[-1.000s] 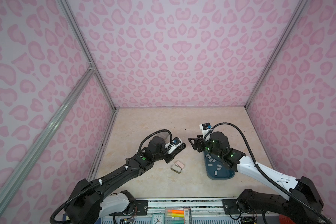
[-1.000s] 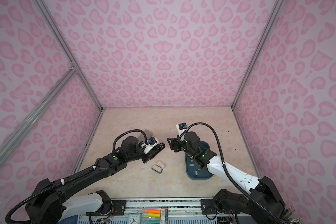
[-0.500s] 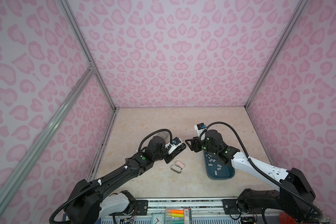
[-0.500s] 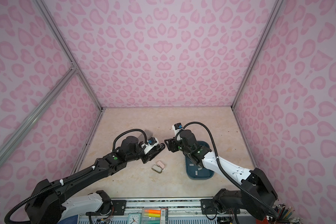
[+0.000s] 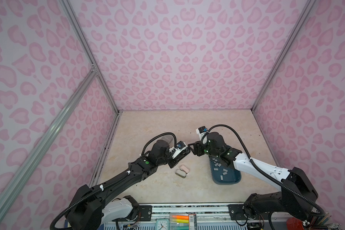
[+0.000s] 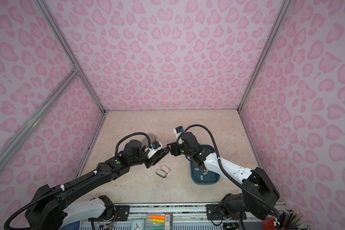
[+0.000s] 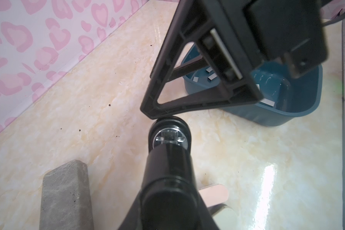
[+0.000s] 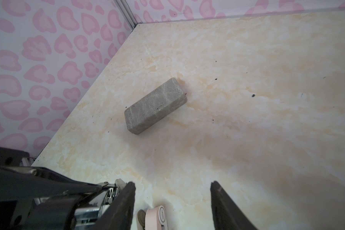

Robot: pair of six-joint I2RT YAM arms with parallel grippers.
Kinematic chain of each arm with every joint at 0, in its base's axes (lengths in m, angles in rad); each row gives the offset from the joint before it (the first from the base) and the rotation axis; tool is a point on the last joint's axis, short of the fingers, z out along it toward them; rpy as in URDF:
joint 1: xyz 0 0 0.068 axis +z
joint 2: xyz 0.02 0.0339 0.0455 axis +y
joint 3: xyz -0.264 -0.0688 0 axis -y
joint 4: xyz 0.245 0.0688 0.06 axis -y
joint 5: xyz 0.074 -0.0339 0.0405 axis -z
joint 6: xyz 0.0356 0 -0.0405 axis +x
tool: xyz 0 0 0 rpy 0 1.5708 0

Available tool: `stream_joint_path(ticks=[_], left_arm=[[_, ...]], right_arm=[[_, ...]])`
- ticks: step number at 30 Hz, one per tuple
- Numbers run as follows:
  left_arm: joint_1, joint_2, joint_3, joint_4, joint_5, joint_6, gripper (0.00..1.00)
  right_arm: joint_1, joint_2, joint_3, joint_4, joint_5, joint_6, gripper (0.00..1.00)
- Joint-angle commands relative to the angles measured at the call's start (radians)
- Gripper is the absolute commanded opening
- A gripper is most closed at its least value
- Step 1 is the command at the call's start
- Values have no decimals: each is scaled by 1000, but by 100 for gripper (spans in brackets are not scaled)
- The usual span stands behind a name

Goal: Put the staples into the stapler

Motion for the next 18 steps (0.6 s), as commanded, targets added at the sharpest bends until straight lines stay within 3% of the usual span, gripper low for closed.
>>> stream_joint_path(ticks=[1,8,18], left_arm=[[1,2,19,54,-5,-2,4],[1,-5,17,58,-5,-5,4],[2,-4,19,56,-5,-4,4]], right_arm=[[6,-18,-11,-11,3,-11,61],[16,-46,-24,2,-2,-22,62],[31,27,26,-40,3,-32,60]])
